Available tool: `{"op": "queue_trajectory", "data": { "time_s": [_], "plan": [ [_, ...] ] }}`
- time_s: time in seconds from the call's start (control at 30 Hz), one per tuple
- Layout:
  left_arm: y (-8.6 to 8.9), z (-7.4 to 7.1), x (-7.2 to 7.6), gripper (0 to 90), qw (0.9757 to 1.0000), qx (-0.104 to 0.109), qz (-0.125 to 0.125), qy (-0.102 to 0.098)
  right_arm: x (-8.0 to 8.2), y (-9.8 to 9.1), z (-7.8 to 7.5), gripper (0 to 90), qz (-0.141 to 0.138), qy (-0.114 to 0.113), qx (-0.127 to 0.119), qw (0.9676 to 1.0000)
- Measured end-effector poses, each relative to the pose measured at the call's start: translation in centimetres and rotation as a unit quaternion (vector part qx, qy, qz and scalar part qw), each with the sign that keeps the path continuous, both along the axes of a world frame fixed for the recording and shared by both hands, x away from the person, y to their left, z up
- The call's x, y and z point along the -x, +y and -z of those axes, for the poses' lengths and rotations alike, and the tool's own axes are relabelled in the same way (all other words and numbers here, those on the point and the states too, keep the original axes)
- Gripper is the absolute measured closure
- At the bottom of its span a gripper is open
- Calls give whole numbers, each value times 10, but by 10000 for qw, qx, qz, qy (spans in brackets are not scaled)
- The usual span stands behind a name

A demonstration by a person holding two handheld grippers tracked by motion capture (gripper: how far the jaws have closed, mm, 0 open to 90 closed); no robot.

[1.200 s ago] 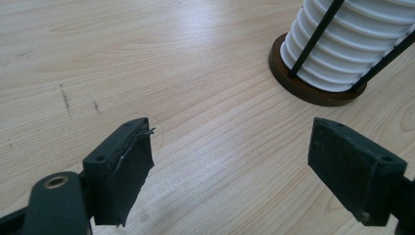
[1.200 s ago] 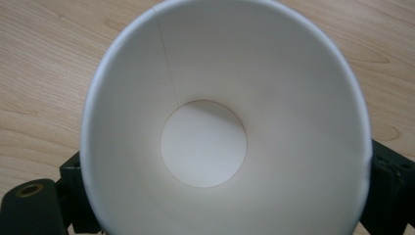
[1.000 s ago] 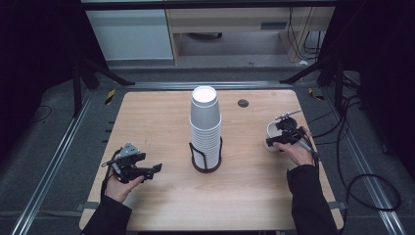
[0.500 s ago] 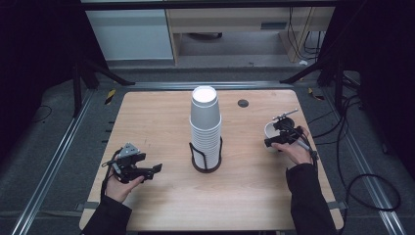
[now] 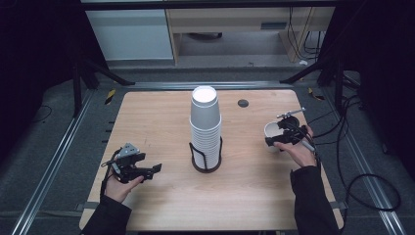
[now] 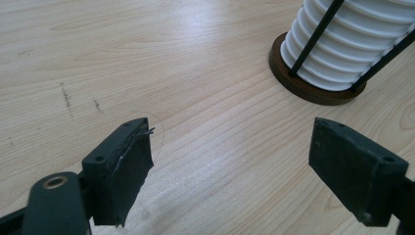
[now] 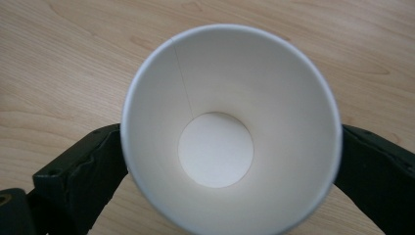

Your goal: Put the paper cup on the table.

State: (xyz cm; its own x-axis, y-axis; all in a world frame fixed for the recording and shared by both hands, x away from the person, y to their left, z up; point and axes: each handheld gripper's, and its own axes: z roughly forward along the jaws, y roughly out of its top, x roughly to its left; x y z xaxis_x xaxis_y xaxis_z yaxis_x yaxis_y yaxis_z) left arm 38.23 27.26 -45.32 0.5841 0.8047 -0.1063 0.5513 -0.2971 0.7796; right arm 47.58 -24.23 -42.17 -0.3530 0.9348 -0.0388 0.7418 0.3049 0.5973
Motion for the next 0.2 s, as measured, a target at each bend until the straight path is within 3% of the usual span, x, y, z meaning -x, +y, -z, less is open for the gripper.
{"op": "queue_trajectory", "data": {
  "time_s": [0.13, 0.2],
  "plan": [
    [0, 1, 0, 150, 10000, -22, -18, 13, 12, -3, -10, 12, 54, -119, -13, 9999],
    [1, 1, 0, 147, 10000, -38, -28, 19, 23, -5, -15, 12, 34, -288, -18, 9996]
  ]
}}
